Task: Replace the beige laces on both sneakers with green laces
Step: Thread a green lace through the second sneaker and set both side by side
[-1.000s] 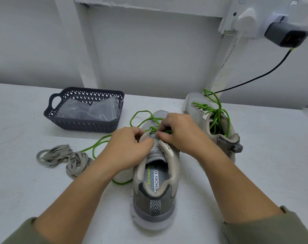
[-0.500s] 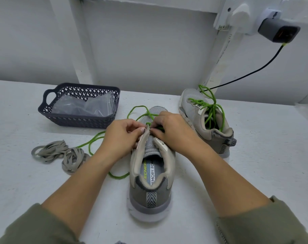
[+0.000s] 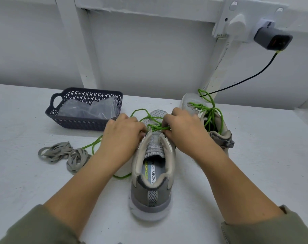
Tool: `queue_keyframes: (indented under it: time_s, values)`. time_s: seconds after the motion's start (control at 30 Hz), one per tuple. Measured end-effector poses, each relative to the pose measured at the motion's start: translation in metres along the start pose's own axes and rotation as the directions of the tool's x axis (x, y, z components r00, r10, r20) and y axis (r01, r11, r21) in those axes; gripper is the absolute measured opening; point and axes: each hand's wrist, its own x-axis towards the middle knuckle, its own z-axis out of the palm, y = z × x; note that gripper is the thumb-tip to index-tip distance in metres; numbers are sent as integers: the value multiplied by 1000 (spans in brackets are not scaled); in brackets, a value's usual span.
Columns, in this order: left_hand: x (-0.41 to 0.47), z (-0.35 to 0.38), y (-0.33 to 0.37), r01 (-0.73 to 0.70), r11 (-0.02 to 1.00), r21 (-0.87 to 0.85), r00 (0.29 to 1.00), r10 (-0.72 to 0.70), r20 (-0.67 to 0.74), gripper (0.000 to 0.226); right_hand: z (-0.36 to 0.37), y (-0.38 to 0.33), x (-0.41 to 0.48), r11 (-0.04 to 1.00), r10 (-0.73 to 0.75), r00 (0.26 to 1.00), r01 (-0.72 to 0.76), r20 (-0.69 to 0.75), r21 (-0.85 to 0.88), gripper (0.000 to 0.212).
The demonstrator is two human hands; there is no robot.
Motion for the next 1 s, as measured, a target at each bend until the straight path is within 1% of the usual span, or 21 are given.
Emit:
queue_keyframes:
  time_s: [0.07, 0.1, 0.13, 0.2, 0.23, 0.27, 0.3, 0.37, 0.4, 0.43, 0.47, 0.5, 0.57, 0.63, 0.67, 0.7, 0.77, 0.83, 0.9, 0.93, 1.0]
  values:
    - [-2, 0, -1, 80, 997, 19, 997, -80, -11, 20, 3, 0, -4, 1000, 10, 1000, -11, -22, -27, 19]
    - [-6, -1, -1, 164, 986, 38, 986, -163, -42, 21, 6, 1, -6, 999, 24, 999, -25, -27, -40, 20]
    - [-9, -3, -1, 272, 960, 62, 961, -269, -59, 23, 9, 2, -8, 998, 43, 999, -44, -28, -50, 19]
    - [-14, -8, -1, 477, 868, 138, 877, -480, -8, 31, 14, 4, -10, 995, 78, 996, -80, -32, -55, 19]
    - [-16, -9, -1, 504, 844, 182, 856, -516, 25, 35, 15, 5, -12, 994, 91, 995, -92, -33, -51, 19]
    - [-17, -9, -1, 483, 855, 189, 868, -496, 27, 36, 15, 5, -13, 994, 96, 995, -97, -36, -47, 20]
    - [-16, -7, -3, 414, 897, 153, 908, -420, 5, 37, 15, 6, -13, 994, 96, 994, -98, -41, -44, 20]
    - [-10, 0, -5, 133, 991, 12, 988, -132, -78, 36, 14, 6, -13, 994, 95, 994, -97, -47, -40, 21]
    - [-6, 3, -6, -4, 998, -57, 995, -2, -102, 31, 12, 5, -13, 995, 93, 995, -95, -48, -38, 22]
    - [-4, 4, -6, -70, 991, -114, 993, 58, -103, 23, 12, 5, -13, 995, 87, 995, -89, -49, -42, 22]
    - [-4, 3, -5, -63, 988, -141, 994, 49, -96, 15, 12, 6, -13, 995, 81, 995, -84, -49, -48, 22]
    - [-5, 3, -5, -7, 991, -136, 994, -8, -106, 10, 12, 6, -13, 995, 82, 996, -84, -46, -54, 22]
    - [-12, 0, -5, 211, 974, -77, 966, -220, -133, 13, 14, 8, -13, 994, 88, 994, -92, -60, -64, 18]
    - [-18, -3, -6, 450, 893, 18, 892, -449, -39, 23, 17, 12, -12, 991, 94, 991, -102, -94, -83, 11]
    - [-20, -5, -5, 509, 857, 78, 858, -512, 34, 29, 17, 13, -11, 990, 98, 989, -108, -106, -95, 10]
    - [-21, -6, -5, 517, 848, 119, 845, -528, 86, 32, 16, 14, -9, 988, 103, 988, -114, -111, -101, 9]
    - [-20, -4, -5, 446, 894, 44, 889, -449, 94, 31, 15, 15, -4, 990, 108, 988, -117, -113, -80, 10]
    - [-15, -2, -4, 287, 947, -143, 958, -285, 38, 29, 12, 14, 0, 992, 106, 986, -113, -125, -49, 13]
    - [-12, -1, -3, 142, 967, -213, 988, -151, -30, 22, 11, 12, 2, 994, 96, 985, -103, -144, -37, 14]
    - [-13, 0, -4, 135, 974, -184, 988, -145, -43, 20, 11, 12, 2, 994, 96, 985, -101, -146, -30, 15]
    - [-17, 3, -11, 223, 968, -112, 973, -228, -29, 18, 10, 13, 0, 994, 98, 984, -103, -150, -21, 15]
